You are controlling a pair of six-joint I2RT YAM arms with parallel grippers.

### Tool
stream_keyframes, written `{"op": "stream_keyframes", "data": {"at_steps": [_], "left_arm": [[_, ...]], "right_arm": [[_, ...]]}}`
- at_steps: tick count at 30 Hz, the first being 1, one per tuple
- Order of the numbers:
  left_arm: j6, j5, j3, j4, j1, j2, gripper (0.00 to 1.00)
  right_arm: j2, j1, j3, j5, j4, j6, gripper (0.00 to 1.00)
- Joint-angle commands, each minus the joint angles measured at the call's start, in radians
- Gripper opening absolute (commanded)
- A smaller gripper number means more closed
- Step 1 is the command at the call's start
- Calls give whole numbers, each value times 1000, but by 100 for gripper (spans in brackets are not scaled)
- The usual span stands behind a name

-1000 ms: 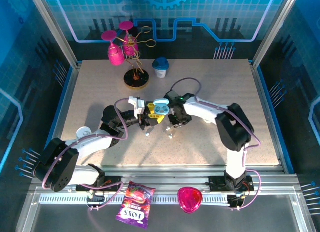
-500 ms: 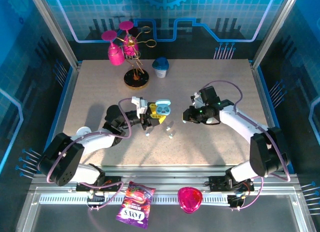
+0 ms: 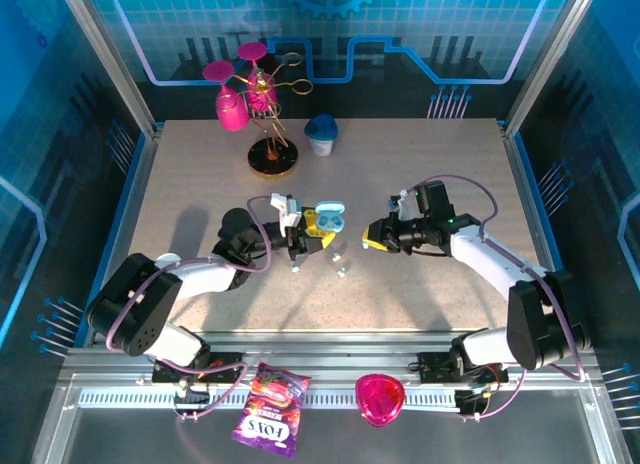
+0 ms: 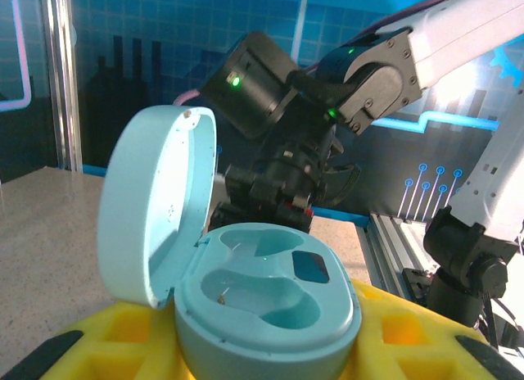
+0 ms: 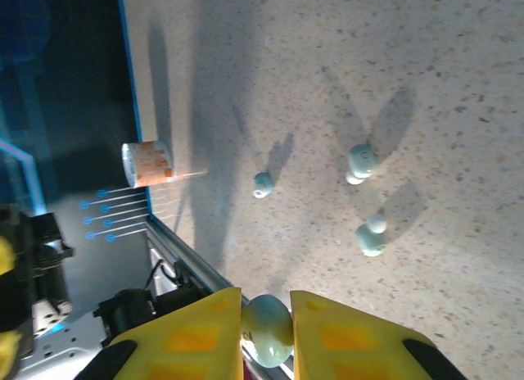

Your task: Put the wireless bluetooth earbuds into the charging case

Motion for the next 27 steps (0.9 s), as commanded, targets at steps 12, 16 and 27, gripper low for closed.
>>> {"op": "stream_keyframes", "data": {"at_steps": [12, 16, 27], "left_arm": [[-73, 52, 45, 161, 8, 167, 22], [-70, 58, 44, 171, 6, 175, 22], [-77, 69, 29, 188, 7, 173, 21]], "right_arm": [[-182, 72, 97, -32, -31, -29, 21], [-175, 117, 107, -21, 50, 13, 21], [-147, 152, 108, -26, 197, 94, 19]]}}
